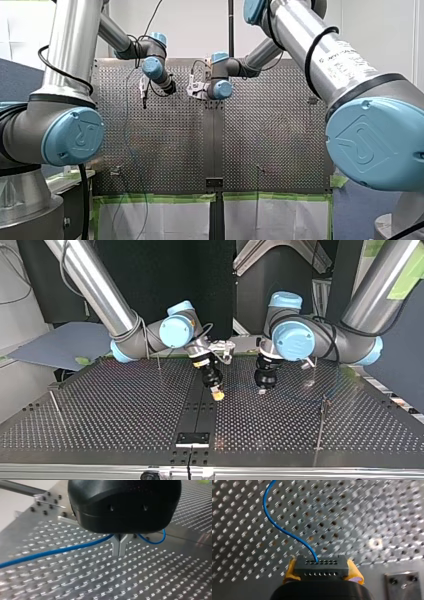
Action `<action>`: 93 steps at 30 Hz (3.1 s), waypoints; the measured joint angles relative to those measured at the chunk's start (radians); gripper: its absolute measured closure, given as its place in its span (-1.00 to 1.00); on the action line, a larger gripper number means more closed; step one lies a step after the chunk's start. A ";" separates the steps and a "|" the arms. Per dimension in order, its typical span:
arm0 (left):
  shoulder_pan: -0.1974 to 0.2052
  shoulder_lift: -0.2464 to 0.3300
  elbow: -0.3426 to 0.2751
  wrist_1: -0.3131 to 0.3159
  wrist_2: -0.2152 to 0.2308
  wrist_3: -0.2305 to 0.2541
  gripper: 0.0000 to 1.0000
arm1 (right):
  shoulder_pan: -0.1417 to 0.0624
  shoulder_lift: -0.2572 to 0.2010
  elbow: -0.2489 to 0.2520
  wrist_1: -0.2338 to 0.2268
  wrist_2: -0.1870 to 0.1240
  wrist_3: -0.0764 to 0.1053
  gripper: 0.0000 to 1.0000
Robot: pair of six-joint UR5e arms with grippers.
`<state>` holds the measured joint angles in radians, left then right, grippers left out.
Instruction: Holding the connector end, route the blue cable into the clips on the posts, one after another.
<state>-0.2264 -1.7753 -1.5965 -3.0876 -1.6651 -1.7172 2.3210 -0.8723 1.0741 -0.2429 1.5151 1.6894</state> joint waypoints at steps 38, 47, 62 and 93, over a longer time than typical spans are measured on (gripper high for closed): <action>-0.187 -0.256 -0.052 0.242 -0.210 0.069 1.00 | -0.045 0.003 0.303 -0.163 0.134 -0.064 1.00; -0.231 -0.331 -0.052 0.284 -0.227 0.079 1.00 | -0.049 0.003 0.384 -0.171 0.136 -0.067 1.00; -0.280 -0.427 -0.052 0.349 -0.282 0.083 1.00 | -0.071 0.002 0.522 -0.217 0.182 -0.069 1.00; -0.524 -0.609 -0.052 0.557 -0.370 0.016 1.00 | -0.195 0.005 0.819 -0.513 0.207 -0.049 1.00</action>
<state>-0.7502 -2.3844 -1.6486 -2.5301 -2.0348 -1.7014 2.1261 -0.8669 1.8936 -0.7560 1.7219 1.6404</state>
